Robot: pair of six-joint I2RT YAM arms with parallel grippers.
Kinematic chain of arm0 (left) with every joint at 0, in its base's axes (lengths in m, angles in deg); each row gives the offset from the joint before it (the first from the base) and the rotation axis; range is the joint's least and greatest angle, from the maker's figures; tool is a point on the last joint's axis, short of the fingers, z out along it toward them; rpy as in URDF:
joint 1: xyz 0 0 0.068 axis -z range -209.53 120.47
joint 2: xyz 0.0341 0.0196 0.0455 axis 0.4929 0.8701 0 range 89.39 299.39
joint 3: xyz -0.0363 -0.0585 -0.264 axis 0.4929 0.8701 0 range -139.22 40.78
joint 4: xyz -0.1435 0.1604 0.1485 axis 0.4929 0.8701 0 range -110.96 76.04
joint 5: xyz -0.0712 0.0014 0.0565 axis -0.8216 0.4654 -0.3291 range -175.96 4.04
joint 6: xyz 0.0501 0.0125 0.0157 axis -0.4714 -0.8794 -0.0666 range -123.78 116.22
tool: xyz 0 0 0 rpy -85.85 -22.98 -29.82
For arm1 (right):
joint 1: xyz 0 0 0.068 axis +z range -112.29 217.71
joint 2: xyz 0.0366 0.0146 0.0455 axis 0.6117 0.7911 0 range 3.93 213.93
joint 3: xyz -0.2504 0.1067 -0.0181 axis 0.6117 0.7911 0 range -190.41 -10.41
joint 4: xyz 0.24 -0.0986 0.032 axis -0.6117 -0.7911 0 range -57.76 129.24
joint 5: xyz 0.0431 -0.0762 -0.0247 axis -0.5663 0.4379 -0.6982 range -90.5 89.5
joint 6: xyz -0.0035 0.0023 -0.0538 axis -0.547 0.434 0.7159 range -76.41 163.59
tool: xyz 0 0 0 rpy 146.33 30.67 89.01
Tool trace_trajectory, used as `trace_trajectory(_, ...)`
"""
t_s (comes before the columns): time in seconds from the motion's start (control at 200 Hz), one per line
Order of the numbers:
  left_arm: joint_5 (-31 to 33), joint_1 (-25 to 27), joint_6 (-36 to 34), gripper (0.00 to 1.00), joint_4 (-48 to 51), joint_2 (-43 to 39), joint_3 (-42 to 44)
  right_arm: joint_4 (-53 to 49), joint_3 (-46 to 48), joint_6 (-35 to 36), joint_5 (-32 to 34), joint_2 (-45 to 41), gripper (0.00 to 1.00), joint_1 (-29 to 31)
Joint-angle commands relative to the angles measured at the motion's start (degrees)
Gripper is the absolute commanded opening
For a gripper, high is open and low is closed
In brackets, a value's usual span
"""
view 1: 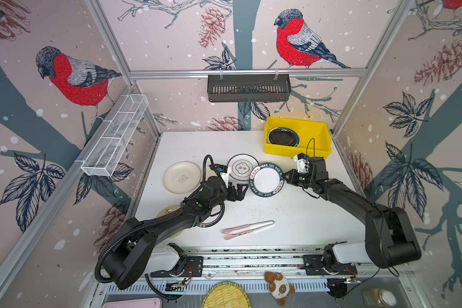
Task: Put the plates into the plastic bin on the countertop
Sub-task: 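Lift the plate upright with the right gripper and carry it toward the bin, then lower the held plate into the yellow bin and open the right gripper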
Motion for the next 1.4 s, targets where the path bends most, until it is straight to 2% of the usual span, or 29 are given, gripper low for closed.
trace_trajectory(0.0, 0.9, 0.0, -1.1, 0.98, -2.8, 0.4, -0.7, 0.9, -2.9, -0.7, -2.1, -1.4, 0.0, -1.9)
trace_trajectory(0.145, 0.5, 0.0, -1.7, 0.98, -3.3, 0.7, -1.0, 5.2, -6.3, -5.2, -5.2, -1.2, 0.0, -3.5)
trace_trajectory(0.28, 0.5, -0.1, -3.2, 0.98, -2.9, 0.7, -1.5, 6.8, -10.0, -7.6, -2.8, -0.2, 0.0, -4.8)
trace_trajectory(0.53, 2.6, -0.3, -4.7, 0.98, -1.9, -0.6, -0.8, 11.4, -14.7, -13.2, -3.6, 4.9, 0.0, -10.5)
trace_trajectory(0.92, 2.3, -0.4, -2.8, 0.98, -3.4, -0.4, -0.3, 13.0, -21.5, -14.0, 0.6, 12.8, 0.0, -14.2)
trace_trajectory(1.211, 3.0, -0.4, -3.5, 0.98, -1.8, -0.7, -1.9, 9.9, -28.6, -11.0, 8.8, 21.0, 0.0, -14.9)
trace_trajectory(1.396, 3.6, -0.4, -3.6, 0.98, -0.7, -1.6, -2.3, 7.8, -35.4, -9.9, 8.1, 29.3, 0.0, -15.1)
